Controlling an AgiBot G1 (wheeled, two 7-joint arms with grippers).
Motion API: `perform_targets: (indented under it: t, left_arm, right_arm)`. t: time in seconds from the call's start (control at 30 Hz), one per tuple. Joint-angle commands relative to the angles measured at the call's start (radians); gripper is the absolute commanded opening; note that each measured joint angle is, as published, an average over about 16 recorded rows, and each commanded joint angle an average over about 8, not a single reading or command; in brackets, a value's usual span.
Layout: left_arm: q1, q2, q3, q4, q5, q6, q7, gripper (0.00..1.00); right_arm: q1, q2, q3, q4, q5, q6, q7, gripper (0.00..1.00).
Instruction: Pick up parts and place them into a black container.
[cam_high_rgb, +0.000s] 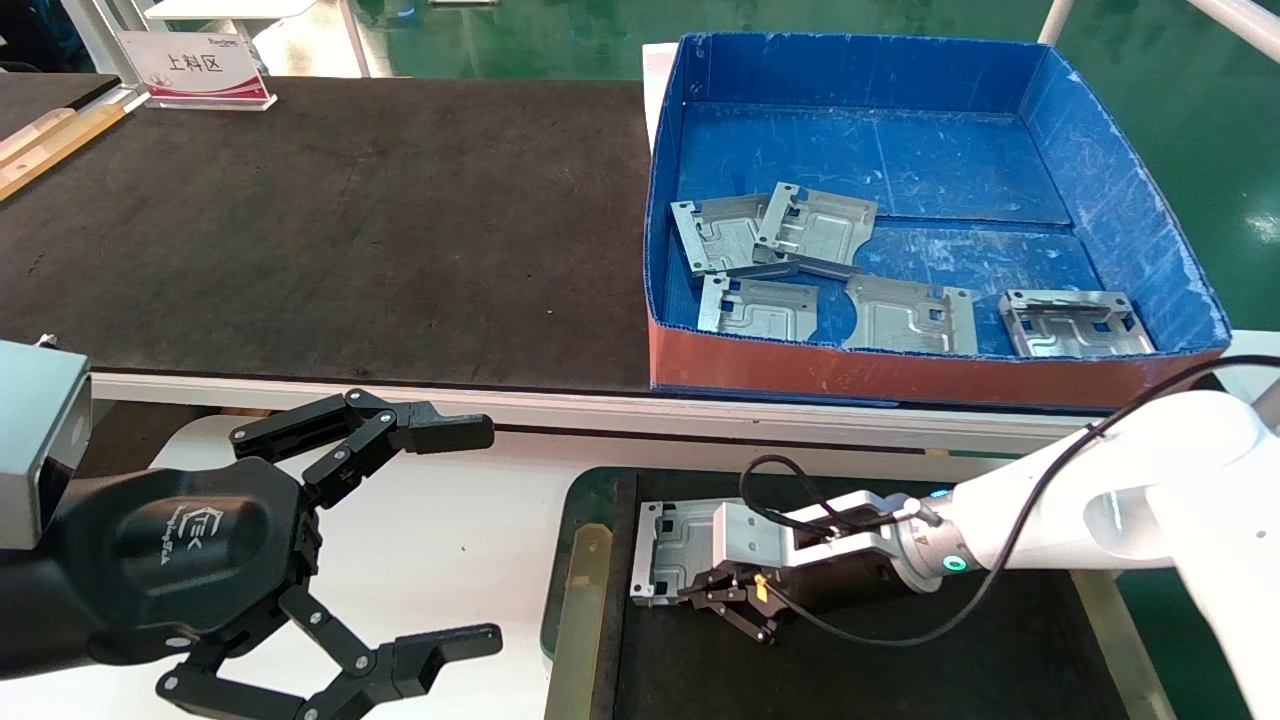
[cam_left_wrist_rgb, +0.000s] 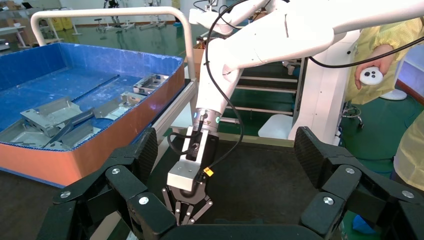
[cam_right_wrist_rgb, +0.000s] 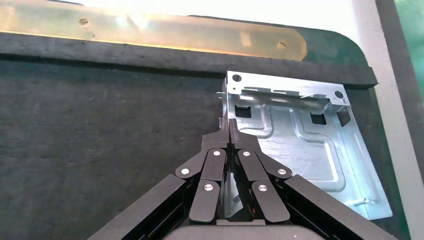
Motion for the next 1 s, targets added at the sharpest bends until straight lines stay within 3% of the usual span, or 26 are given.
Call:
perform_targets:
  t: [0.03, 0.27, 0.7, 1.0]
  left_arm:
    - [0.000, 0.000, 0.000, 0.000, 0.000, 0.000, 0.000, 1.00]
    - [0.000, 0.000, 0.000, 0.000, 0.000, 0.000, 0.000, 1.00]
    - [0.000, 0.000, 0.000, 0.000, 0.000, 0.000, 0.000, 1.00]
    - [0.000, 0.000, 0.000, 0.000, 0.000, 0.000, 0.000, 1.00]
  right_arm:
    - [0.000, -0.001, 0.001, -0.001, 0.001, 0.004, 0.001, 1.00]
    - [0.005, 0.002, 0.004, 0.003, 0.006, -0.008, 0.002, 1.00]
    - [0.060, 0.061, 0.036, 0.021, 0.054, -0.231, 0.011, 1.00]
    - [0.084, 0.127, 0.070, 0.102, 0.133, -0.281, 0.080, 1.00]
